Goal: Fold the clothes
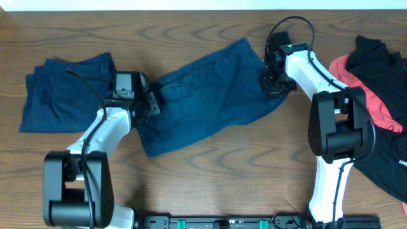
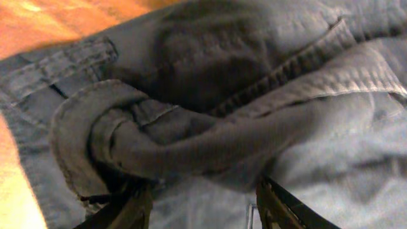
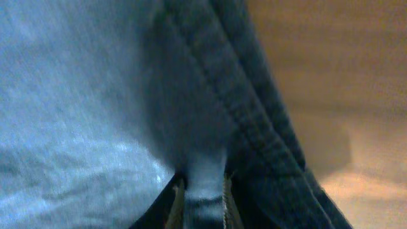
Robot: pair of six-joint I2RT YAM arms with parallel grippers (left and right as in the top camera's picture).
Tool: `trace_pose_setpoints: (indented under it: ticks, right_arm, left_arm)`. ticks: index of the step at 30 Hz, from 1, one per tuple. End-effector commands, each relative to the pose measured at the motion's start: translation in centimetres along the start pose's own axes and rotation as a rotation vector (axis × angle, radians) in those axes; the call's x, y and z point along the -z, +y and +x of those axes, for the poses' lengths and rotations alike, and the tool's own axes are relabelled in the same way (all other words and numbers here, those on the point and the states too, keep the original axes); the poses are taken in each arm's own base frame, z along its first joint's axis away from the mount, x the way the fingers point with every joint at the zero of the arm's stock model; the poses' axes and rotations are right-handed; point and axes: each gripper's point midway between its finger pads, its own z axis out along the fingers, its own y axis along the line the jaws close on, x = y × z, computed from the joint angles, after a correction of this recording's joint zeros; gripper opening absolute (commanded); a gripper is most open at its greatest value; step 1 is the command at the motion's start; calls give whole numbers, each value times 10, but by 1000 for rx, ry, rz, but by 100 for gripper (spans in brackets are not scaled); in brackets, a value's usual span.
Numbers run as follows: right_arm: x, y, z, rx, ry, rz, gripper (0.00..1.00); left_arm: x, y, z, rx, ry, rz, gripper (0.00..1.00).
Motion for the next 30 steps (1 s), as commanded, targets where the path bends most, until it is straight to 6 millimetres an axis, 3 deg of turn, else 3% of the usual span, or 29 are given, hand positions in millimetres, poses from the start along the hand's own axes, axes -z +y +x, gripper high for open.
trace_pose_setpoints:
  ticks: [1,5,11,18,22,30]
  right_arm:
    - [-15,-2,29,-13,112,9,18]
    - [-12,-12,49,-73,189,69,17]
    - [-3,-15,79,-167,311,108,10]
    - [11,-9,111,-209,447,123,6]
    - [12,-1,112,-196,447,111,6]
    - [27,1,93,-199,330,85,6]
  left_arm:
    - [-11,3,-5,8,-20,-6,55]
    - [-14,-2,-20,0,-83,12,55]
    - [-15,23,-30,48,-146,-127,55]
    - [-15,19,-33,46,-151,-103,55]
    - [-14,13,-25,4,-90,-71,56]
    - [34,21,-28,-5,-10,-96,84]
